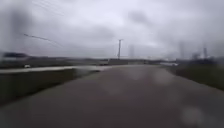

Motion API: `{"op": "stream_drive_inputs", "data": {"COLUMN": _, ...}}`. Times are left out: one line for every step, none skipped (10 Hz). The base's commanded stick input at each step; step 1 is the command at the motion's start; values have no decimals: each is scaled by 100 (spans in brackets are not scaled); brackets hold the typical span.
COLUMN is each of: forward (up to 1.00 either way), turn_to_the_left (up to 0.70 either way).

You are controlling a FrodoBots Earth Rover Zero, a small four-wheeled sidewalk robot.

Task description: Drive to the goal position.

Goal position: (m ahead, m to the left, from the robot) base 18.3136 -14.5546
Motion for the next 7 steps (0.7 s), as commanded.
{"op": "stream_drive_inputs", "data": {"forward": 100, "turn_to_the_left": -1}}
{"op": "stream_drive_inputs", "data": {"forward": 100, "turn_to_the_left": -1}}
{"op": "stream_drive_inputs", "data": {"forward": 100, "turn_to_the_left": -1}}
{"op": "stream_drive_inputs", "data": {"forward": 100, "turn_to_the_left": -1}}
{"op": "stream_drive_inputs", "data": {"forward": 100, "turn_to_the_left": -1}}
{"op": "stream_drive_inputs", "data": {"forward": 100, "turn_to_the_left": -1}}
{"op": "stream_drive_inputs", "data": {"forward": 100, "turn_to_the_left": -1}}
